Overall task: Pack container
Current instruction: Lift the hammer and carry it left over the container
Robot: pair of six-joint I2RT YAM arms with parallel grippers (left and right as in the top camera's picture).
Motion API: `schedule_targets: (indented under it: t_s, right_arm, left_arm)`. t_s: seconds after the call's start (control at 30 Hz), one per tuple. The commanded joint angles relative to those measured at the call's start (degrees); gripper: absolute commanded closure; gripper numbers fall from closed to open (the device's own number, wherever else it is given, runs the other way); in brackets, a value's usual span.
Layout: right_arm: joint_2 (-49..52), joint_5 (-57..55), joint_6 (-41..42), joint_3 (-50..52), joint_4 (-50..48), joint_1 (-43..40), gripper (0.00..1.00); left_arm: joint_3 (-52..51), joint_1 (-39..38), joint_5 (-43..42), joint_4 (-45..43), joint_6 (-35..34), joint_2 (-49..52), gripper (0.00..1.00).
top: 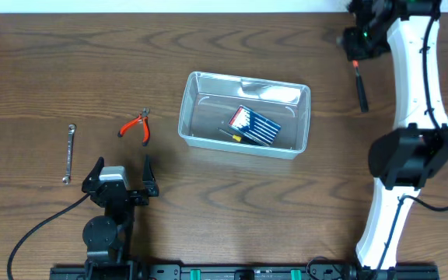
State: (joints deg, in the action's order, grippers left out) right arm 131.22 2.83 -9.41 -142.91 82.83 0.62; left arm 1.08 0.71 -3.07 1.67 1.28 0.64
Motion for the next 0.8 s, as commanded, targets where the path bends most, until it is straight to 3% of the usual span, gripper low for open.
schedule_targets:
  t_s: [0.0, 0.43, 0.77]
  right_arm:
    - [-0.4, 2.4, -5.7, -6.1, 2.4, 5.0, 0.99]
    - [-0.4, 3.1, -20.0, -11.1, 3.8, 22.6, 0.99]
    - [-0.4, 3.8, -21.6, -11.0, 6.0, 26.8, 0.99]
  left_arm:
    - [-0.9, 0.2, -0.4, 2.2, -0.3, -0.3, 0.02]
    - [-0.9, 0.2, -0.4, 2.2, -0.3, -0.3, 0.02]
    - [-0.9, 0.2, -0.4, 2.2, -0.3, -0.3, 0.02]
